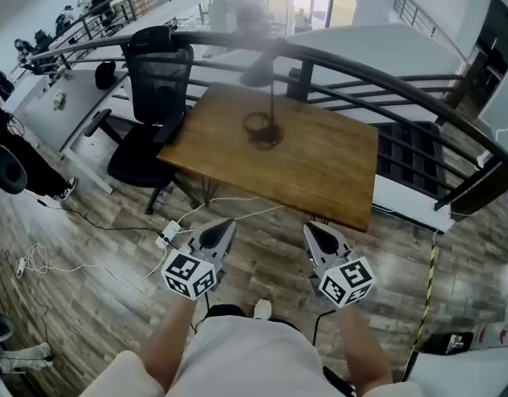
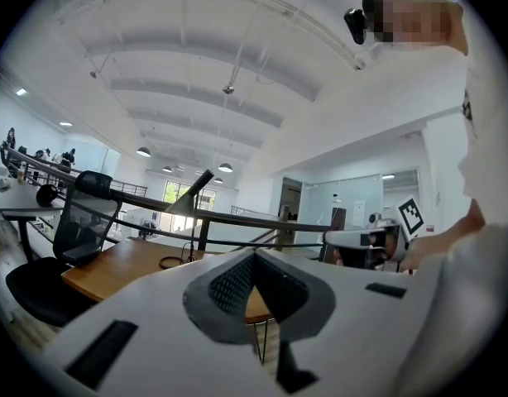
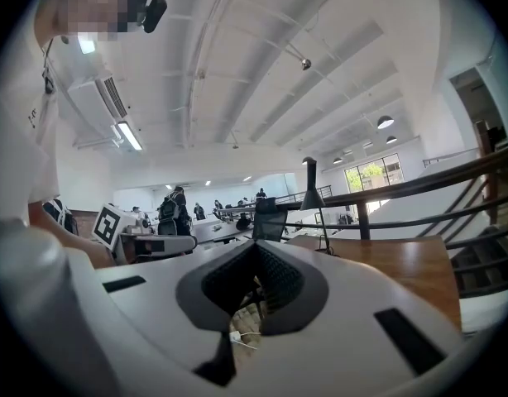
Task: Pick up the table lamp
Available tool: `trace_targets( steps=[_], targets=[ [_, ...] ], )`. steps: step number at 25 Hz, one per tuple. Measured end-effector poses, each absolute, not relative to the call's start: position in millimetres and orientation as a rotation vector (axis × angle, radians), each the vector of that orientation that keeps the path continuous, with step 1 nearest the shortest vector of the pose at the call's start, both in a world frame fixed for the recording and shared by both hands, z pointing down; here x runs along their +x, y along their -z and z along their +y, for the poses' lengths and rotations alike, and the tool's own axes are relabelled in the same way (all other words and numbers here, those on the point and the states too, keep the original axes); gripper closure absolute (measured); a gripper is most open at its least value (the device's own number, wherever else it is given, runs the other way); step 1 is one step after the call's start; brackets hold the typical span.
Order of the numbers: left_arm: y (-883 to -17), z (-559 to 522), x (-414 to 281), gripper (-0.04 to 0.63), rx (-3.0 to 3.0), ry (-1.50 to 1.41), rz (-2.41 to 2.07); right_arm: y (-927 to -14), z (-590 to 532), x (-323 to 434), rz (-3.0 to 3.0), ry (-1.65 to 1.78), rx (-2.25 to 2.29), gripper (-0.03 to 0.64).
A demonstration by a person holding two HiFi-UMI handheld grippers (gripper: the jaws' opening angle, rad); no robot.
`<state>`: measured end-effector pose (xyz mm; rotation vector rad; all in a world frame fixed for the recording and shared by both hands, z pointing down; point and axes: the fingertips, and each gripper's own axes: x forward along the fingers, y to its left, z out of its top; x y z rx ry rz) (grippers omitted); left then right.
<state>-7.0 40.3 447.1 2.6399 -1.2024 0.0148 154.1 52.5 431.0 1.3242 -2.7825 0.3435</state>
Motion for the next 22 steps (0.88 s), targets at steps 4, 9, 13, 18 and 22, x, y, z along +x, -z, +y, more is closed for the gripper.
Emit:
trace_targets(
  steps=[4,9,13,18,22],
  targets=[
    [-448.2,35.1,-1.6,0.589,2.633,-0.009,-1.203,-429.4,45.5,158.0,-2.791,-0.347,1.314,0.6],
    [-446.8,24.3,1.9,0.589,2.619,0.013,-1.182,-427.4,32.7,160.0,-2.802,-0.37,1.312,0.6],
    [-448.6,13.2,-1.4,0.589,2.617,0.011,-1.188,-428.7,23.9,156.1,-2.806,-0.39,1.3,0.6],
    [-455.6,-8.7,-3.6,0.589,2.615,0.004,-1.174,-433.4,3.7,154.6,-2.798,-0.403,1.314,0.6],
    [-455.4,-31.9,-3.7,0.589,2.629,-0.011,-1.149,-430.0,-14.8,150.6,-2.795,-0.397,1.329,0.6]
  ],
)
